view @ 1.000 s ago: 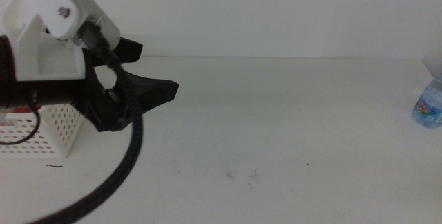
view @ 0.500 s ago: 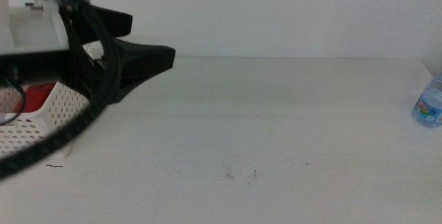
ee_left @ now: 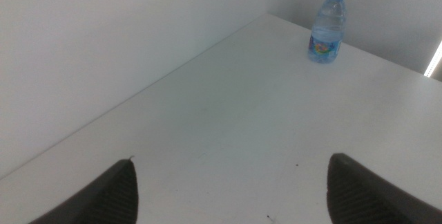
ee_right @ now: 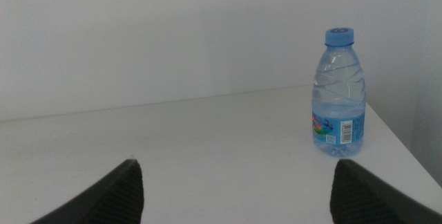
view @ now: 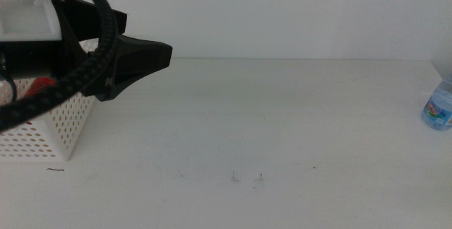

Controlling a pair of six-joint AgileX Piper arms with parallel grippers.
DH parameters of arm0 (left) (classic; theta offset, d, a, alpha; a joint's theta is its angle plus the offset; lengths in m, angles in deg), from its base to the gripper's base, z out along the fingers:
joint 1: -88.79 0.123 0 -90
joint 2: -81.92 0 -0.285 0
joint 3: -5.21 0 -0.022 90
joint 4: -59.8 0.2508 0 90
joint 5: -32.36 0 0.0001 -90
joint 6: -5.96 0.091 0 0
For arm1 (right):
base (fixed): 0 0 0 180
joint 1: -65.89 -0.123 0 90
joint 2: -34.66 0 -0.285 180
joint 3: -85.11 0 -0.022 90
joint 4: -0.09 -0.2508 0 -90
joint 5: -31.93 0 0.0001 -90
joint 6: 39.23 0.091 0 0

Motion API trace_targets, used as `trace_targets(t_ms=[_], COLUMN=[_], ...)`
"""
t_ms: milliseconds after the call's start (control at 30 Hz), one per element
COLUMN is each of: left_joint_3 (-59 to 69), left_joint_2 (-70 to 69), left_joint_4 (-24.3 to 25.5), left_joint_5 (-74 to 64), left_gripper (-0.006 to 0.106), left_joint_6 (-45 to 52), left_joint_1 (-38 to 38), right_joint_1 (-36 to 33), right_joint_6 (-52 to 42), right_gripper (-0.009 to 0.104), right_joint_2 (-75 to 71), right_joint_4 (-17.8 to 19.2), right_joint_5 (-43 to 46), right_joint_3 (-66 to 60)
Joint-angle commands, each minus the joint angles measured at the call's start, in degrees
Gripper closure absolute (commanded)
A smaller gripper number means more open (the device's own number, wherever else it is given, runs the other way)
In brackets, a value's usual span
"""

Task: Use arms to grab the bottles and put them into the dustbin to the left of the table.

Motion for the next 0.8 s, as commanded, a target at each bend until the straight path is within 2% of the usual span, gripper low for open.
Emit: trace_targets(t_ms=[0, 100, 133, 300, 433, 633, 767], left_joint_3=[-0.6, -0.6, -0.6, -0.6, -0.6, -0.6, -0.6], left_joint_2=[-0.3, -0.3, -0.3, -0.3, -0.3, -0.3, -0.2], left_joint_4=[-0.4, -0.3, -0.3, -0.3, -0.3, -0.3, -0.3], left_joint_5=[-0.3, 0.3, 0.3, 0.3, 0.6, 0.9, 1.3], left_gripper=[0.007, 0.007, 0.007, 0.007, 0.007, 0.007, 0.007], left_joint_6=[-0.6, -0.6, -0.6, -0.6, -0.6, -0.6, -0.6], left_joint_1=[-0.2, -0.2, -0.2, -0.2, -0.2, -0.2, -0.2], right_joint_1=[0.4, 0.4, 0.4, 0.4, 0.4, 0.4, 0.4], right_joint_6=[-0.1, -0.1, -2.7, -3.1, -2.1, -4.0, -4.0], right_gripper=[0.010, 0.010, 0.010, 0.010, 0.010, 0.010, 0.010], right_joint_2=[-0.3, -0.3, -0.3, -0.3, 7.6, 27.1, 39.3], right_joint_4=[0.5, 0.5, 3.4, 8.2, 6.6, 5.8, 4.9], right_joint_5=[0.5, 0.5, 2.8, 8.2, 16.3, 27.1, 41.1], right_joint_3=[-0.2, -0.2, -0.2, -0.2, -0.2, -0.2, -0.2])
